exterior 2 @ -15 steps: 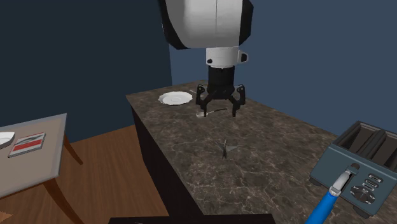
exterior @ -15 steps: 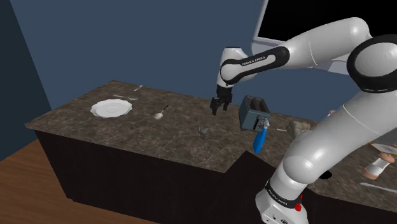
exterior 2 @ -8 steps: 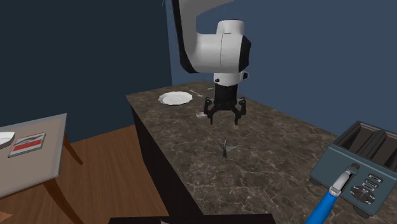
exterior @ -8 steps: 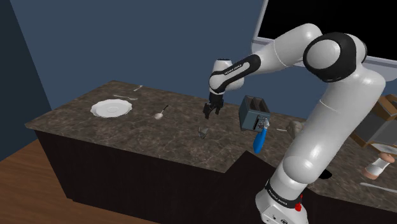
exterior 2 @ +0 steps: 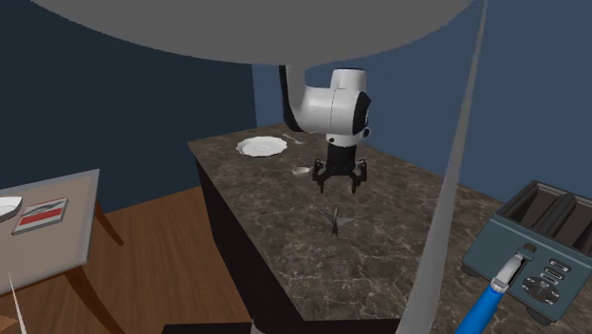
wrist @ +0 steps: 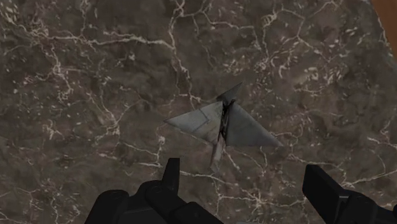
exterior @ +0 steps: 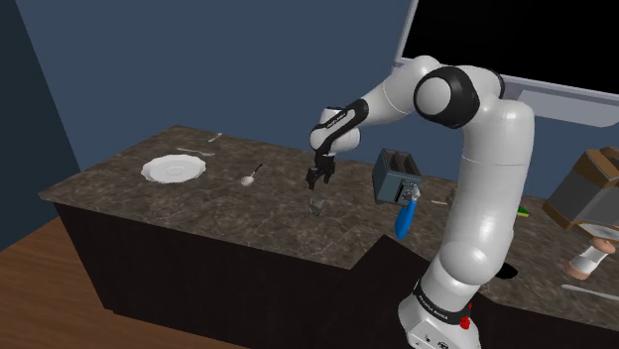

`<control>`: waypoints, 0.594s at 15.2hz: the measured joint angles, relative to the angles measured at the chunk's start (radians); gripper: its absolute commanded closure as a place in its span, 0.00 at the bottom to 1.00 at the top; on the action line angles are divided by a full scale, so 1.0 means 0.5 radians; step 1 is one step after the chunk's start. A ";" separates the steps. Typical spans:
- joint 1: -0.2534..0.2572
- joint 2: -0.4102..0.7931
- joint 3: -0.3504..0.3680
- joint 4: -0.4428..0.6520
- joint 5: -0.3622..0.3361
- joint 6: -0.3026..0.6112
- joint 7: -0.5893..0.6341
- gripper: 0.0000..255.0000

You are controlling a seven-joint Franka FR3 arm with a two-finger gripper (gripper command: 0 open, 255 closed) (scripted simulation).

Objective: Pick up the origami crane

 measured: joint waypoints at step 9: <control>-0.077 0.416 0.065 0.252 0.124 0.175 -0.118 0.00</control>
